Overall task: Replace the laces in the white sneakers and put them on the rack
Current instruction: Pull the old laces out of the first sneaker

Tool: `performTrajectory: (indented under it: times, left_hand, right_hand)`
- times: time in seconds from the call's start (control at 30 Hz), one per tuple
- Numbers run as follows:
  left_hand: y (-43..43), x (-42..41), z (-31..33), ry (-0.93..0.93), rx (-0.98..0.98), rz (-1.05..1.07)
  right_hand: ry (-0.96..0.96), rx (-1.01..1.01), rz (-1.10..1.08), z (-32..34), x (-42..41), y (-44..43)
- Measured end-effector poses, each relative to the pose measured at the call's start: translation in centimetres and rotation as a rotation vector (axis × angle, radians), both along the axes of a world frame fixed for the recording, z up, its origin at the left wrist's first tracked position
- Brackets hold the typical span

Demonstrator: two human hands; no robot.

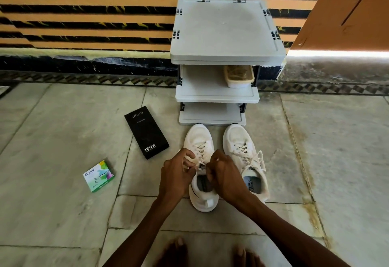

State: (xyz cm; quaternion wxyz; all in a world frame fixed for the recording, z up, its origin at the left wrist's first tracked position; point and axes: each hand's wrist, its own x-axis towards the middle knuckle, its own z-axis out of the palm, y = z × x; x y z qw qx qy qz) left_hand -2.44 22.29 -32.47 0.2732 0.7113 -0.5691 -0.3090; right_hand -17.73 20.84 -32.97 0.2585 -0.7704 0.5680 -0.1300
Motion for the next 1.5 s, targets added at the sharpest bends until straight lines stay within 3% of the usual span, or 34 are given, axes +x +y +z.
performTrajectory:
  times: [0.1, 0.27, 0.4, 0.7, 0.77, 0.87, 0.93, 1.0, 1.07, 1.33, 1.5]
  left_hand:
    - [-0.1, 0.0, 0.2, 0.001, 0.021, 0.002]
    - [-0.1, 0.1, 0.3, 0.012, 0.033, -0.018]
    - [0.1, 0.3, 0.1, 0.007, 0.030, -0.018]
    - [0.2, 0.1, 0.0, 0.056, 0.008, 0.011]
    - [0.4, 0.0, -0.3, 0.048, -0.014, 0.040]
    - [0.8, -0.1, -0.4, 0.047, -0.030, 0.055]
    - [0.8, -0.4, -0.3, 0.043, -0.028, 0.041]
    - [0.8, -0.7, -0.3, 0.013, -0.023, 0.027]
    - [0.8, -0.8, -0.3, -0.014, -0.014, 0.028]
    - [0.5, -0.6, 0.3, 0.009, 0.050, 0.008]
    - [0.5, -0.4, 0.3, 0.012, 0.057, 0.006]
  right_hand:
    - [-0.046, 0.047, -0.061, 1.1, -0.2, 0.0]
    - [0.156, -0.071, 0.040, 1.8, 0.6, 0.4]
    - [0.169, -0.156, 0.041, 0.7, 1.3, 0.7]
    - [0.171, -0.084, 0.041, 0.8, 1.0, -0.1]
    - [0.048, 0.040, 0.008, 1.7, 0.2, -0.5]
    - [-0.453, 0.504, -0.105, 4.3, -2.3, -1.4]
    - [-0.574, 0.663, -0.166, 5.0, -3.9, -1.7]
    - [-0.428, 0.636, -0.158, 4.9, -4.5, -1.9]
    - [-0.215, 0.471, -0.115, 4.4, -4.2, -2.2]
    - [0.253, 0.048, 0.104, 3.1, 0.8, -1.4]
    - [0.295, -0.037, 0.131, 2.1, 1.4, -0.7]
